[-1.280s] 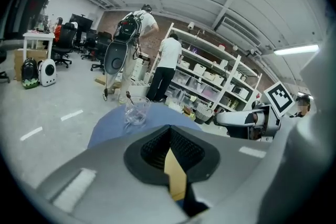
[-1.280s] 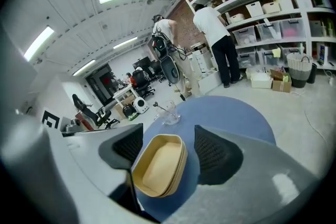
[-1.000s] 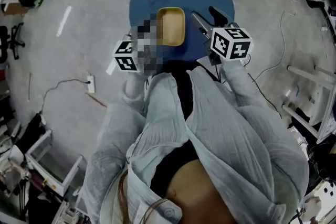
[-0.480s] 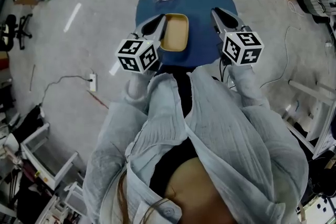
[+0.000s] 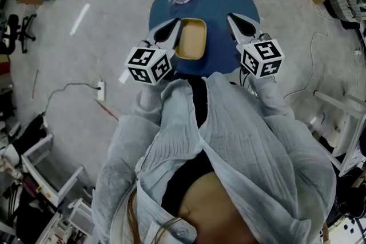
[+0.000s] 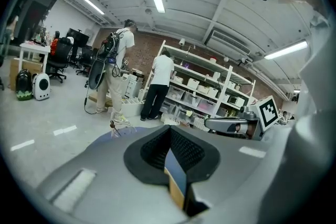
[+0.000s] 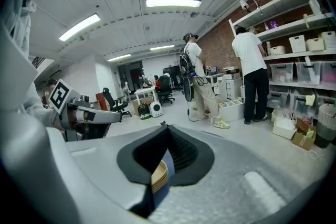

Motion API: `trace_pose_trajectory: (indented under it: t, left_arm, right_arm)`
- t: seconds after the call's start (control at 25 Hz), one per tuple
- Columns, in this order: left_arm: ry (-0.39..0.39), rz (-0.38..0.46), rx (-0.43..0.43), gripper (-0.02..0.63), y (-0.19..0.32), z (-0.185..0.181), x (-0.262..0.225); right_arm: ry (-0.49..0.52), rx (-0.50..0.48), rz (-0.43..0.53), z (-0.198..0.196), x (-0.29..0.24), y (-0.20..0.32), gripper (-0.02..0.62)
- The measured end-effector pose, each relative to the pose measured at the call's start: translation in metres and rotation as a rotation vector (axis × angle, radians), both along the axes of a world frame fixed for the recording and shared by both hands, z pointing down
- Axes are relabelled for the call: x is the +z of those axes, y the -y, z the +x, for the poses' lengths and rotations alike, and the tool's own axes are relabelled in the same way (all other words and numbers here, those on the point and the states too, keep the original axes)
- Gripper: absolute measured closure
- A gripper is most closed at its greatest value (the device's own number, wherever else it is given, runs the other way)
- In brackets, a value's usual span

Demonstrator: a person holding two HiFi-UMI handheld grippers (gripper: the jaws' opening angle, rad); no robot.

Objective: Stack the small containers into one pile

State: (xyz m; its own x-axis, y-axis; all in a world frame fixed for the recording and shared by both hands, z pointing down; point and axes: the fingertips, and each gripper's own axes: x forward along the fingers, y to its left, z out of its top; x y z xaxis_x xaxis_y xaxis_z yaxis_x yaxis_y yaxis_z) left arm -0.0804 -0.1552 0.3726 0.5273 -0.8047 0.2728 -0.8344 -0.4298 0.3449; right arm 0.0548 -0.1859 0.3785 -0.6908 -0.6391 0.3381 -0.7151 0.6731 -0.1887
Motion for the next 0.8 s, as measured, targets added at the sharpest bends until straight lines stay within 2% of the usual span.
trace_pose_trajectory:
  t: [0.8]
  left_arm:
    - [-0.017, -0.012, 0.022, 0.592, -0.005, -0.011, 0.01]
  right_arm:
    - [-0.016, 0.025, -0.024, -0.007, 0.007, -0.007, 0.594]
